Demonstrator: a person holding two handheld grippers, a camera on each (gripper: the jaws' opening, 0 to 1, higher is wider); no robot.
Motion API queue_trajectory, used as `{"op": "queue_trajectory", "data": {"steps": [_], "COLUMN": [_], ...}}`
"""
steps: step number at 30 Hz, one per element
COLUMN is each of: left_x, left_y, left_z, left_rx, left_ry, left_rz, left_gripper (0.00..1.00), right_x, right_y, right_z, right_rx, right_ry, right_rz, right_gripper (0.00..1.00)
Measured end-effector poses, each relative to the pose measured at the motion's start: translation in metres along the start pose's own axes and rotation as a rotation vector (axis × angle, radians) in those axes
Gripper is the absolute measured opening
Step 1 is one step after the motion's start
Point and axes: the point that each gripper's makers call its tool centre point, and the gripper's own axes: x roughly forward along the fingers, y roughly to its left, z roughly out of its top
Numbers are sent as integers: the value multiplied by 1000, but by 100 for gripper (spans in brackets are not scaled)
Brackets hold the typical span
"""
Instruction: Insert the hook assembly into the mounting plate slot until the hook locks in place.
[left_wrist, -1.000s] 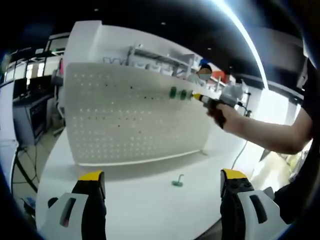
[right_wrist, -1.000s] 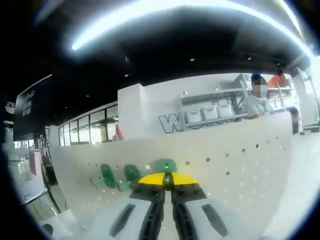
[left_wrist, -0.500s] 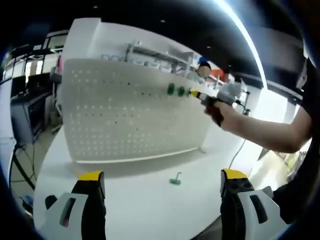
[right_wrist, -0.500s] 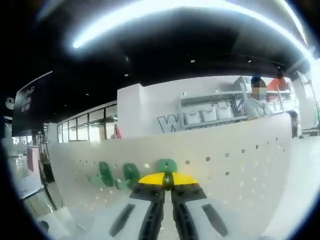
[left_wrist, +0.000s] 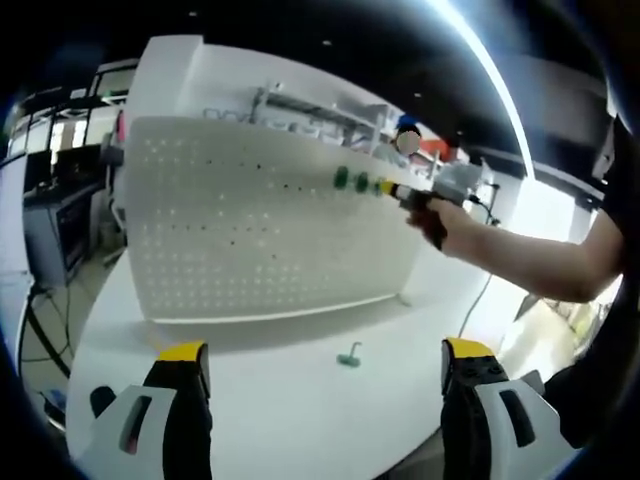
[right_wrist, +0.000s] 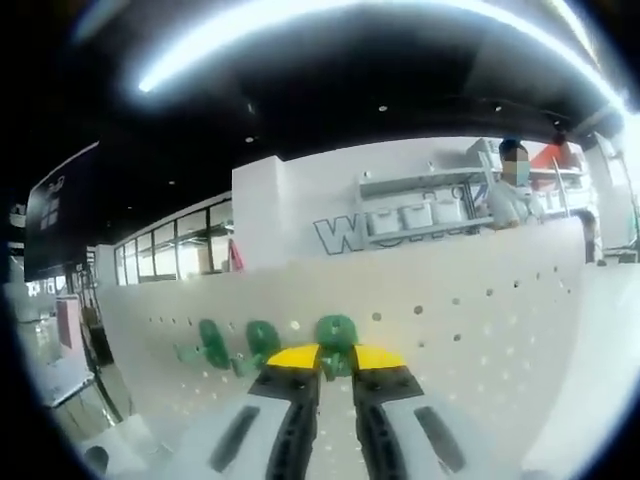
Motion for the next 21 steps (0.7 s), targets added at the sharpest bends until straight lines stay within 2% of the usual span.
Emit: {"op": "queue_trajectory", "data": {"steps": [5, 8, 12, 15, 21], "left_x": [-1, -1, -2, -4, -8], "left_y": [-2, -2, -7, -9, -9], "left_z": [3, -1, -3, -5, -12], "left_rx": [4, 17, 7, 17, 9], "left_ry": [-7, 11, 6, 9, 26], "left_rz": [-4, 6, -2, -1, 10], "left_gripper": [97, 97, 99, 99, 100], "right_x": [-8, -13, -25, -37, -64], "right_y": [3, 5, 3, 4, 6], "right_z": [13, 11, 9, 2, -21], "right_rx": [15, 14, 31, 58, 39], "right_ry": [-31, -13, -4, 18, 83], "right_rz": [16, 31, 33, 57, 80], "right_gripper": [14, 16, 18, 19, 22]}}
